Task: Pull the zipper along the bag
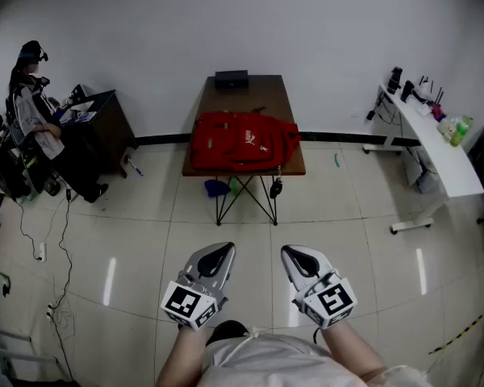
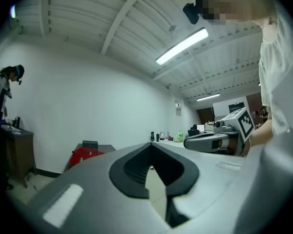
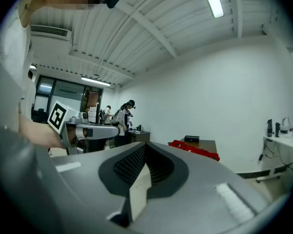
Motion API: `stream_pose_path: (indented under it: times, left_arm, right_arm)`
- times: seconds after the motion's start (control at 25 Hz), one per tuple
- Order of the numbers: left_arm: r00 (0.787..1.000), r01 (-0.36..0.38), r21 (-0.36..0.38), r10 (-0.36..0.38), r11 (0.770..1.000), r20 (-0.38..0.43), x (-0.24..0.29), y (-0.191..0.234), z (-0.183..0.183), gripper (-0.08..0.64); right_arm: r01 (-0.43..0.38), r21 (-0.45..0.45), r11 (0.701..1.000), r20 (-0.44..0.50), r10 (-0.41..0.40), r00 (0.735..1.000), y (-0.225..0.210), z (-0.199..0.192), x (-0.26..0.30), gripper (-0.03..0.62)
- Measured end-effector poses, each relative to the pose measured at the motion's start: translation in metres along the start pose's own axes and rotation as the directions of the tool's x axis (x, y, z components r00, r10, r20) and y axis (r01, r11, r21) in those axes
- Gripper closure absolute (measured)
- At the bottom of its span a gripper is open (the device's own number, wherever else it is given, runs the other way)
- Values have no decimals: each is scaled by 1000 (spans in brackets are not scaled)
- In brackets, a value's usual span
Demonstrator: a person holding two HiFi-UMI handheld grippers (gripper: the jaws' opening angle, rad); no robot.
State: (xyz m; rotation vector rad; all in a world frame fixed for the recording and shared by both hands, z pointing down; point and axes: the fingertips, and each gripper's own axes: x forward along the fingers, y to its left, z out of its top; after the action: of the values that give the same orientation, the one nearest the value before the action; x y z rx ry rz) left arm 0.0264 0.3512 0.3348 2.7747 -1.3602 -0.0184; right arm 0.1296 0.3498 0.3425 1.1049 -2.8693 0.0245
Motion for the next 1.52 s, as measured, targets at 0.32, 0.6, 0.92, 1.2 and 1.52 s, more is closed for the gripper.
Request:
stream_pose_path:
  times: [0.32,0.6,0.92,1.2,1.52]
  left_arm:
    - [1000,-22,-12,22,1000,-22,44,50,-17,554]
    - [1000,1,-8,-1,1000,-8,127,166,-27,554]
    - [998,66,0,-66,998,-21,247,314,-12,554]
    - [993,83,-29,-85,996,-78,316,405,-23,554]
    - [982,74,-79,-87,994,-167,381,457,-64,554]
  right_arm:
    - [-24,72,997,-32,26,999,-46,-24,59,589]
    - [10,46,999,-44,-8,999,-114,-30,173,589]
    - [29,74,997,-78,-24,997,-212,-15,337,589]
    - [39,81,996,-121,-29,992,-271,-20,431,589]
    - [18,60,998,-225,-4,974,-336,-52,493,589]
